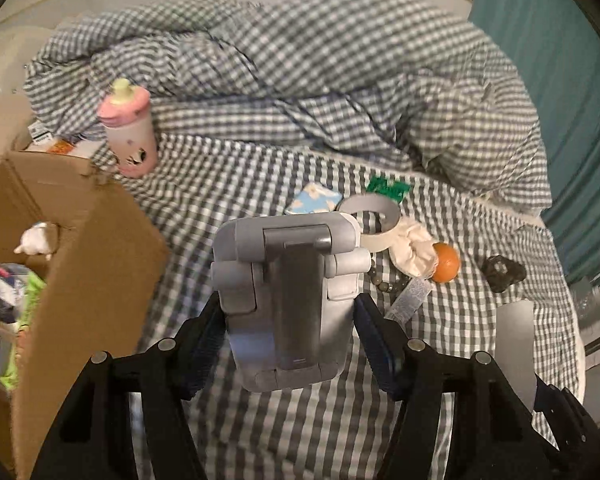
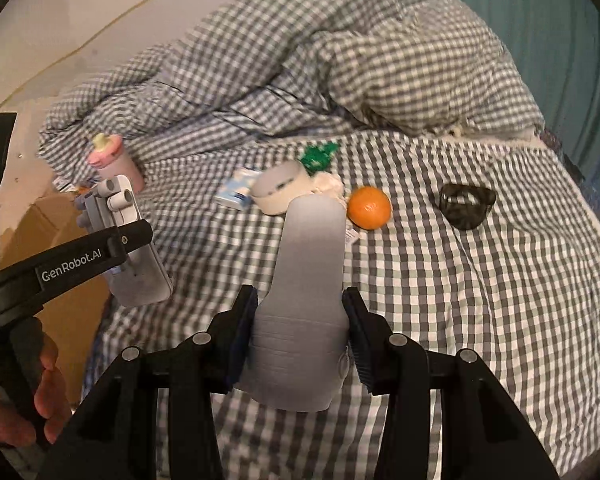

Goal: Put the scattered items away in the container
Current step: 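Grasp the white bottle with the right tool while the left tool carries the phone holder to the box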

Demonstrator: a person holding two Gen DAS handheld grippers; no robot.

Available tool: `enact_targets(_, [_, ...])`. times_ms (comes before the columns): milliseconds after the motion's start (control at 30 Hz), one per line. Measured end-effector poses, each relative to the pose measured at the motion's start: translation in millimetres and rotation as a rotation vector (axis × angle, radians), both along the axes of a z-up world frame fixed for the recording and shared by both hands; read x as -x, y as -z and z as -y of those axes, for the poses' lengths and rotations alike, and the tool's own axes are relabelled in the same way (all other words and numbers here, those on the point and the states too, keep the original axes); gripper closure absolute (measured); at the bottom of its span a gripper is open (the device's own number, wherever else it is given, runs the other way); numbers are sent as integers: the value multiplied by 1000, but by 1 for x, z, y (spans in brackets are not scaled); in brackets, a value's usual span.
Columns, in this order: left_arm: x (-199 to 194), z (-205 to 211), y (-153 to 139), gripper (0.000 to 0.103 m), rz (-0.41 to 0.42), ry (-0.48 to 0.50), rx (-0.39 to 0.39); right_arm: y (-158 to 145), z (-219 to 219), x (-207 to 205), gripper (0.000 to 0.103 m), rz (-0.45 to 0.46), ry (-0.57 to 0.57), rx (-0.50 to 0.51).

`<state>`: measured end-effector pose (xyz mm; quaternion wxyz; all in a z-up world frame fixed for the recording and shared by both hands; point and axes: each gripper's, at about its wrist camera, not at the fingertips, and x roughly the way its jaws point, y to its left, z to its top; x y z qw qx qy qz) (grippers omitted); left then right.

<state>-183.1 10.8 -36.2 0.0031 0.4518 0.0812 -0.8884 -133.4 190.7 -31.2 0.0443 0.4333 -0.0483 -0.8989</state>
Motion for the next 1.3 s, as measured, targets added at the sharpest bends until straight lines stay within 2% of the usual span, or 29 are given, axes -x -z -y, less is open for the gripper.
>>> enact_targets(333, [-59, 34, -45, 37, -81, -47, -20, -38, 34, -52, 59, -91, -52, -17])
enact_targets(700, [-112, 77, -70, 37, -125, -98, -44, -59, 80, -89, 59, -133, -144, -47])
enact_targets(1000, [-130, 154, -92, 37, -146, -197, -25, -77, 175, -89, 59, -143, -295, -27])
enact_targets(1300, [-124, 243, -72, 37, -98, -314, -15, -61, 272, -73, 59, -109, -451, -40])
